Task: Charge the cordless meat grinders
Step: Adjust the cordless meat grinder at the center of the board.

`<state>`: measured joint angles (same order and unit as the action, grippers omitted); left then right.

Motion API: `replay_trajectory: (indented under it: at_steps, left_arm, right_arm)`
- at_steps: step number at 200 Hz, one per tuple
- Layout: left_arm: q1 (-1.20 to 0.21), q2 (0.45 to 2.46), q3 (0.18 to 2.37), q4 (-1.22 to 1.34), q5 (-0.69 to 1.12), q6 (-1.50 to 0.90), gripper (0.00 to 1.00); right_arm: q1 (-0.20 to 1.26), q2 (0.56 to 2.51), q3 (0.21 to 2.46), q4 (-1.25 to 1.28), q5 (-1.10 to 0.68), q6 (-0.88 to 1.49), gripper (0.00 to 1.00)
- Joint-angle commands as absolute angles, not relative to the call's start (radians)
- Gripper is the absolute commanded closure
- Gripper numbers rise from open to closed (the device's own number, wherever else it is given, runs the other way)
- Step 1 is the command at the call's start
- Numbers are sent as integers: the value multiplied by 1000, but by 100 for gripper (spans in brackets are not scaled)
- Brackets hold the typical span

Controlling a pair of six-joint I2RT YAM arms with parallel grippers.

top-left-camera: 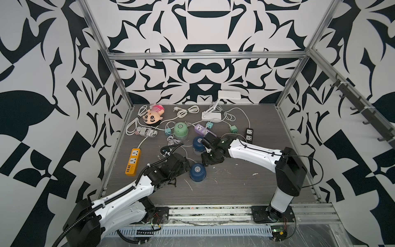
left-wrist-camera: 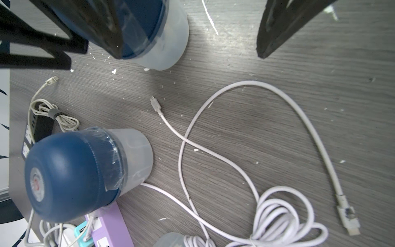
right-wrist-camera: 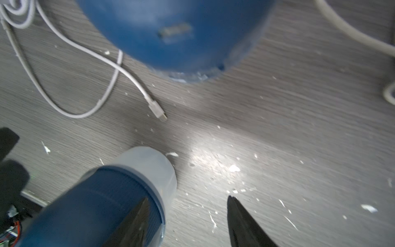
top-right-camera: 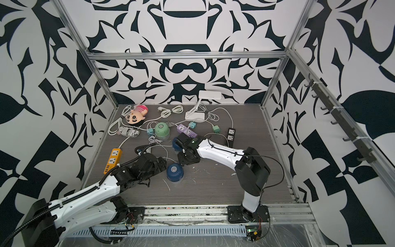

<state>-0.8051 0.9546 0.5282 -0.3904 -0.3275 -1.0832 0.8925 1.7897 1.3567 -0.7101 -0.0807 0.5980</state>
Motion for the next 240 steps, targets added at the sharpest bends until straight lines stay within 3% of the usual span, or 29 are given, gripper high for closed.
replay_trajectory:
  at_steps: [1, 61, 170, 240]
  left_arm:
    - [-793, 916, 503, -427, -319, -1085, 1]
    - [-749, 883, 477, -379, -234, -1065, 1]
    - [-724, 1025, 499, -186, 11, -1123, 0]
    - [-768, 942, 417, -52, 154, -1270, 1]
  right_arm:
    - [915, 1815, 1442, -703, -119, 571, 34]
    - [921, 1756, 1438, -819, -14, 582, 13]
    - [949, 1439, 1053, -750, -13, 765, 19]
    - [945, 1413, 1053, -791, 13, 743, 7]
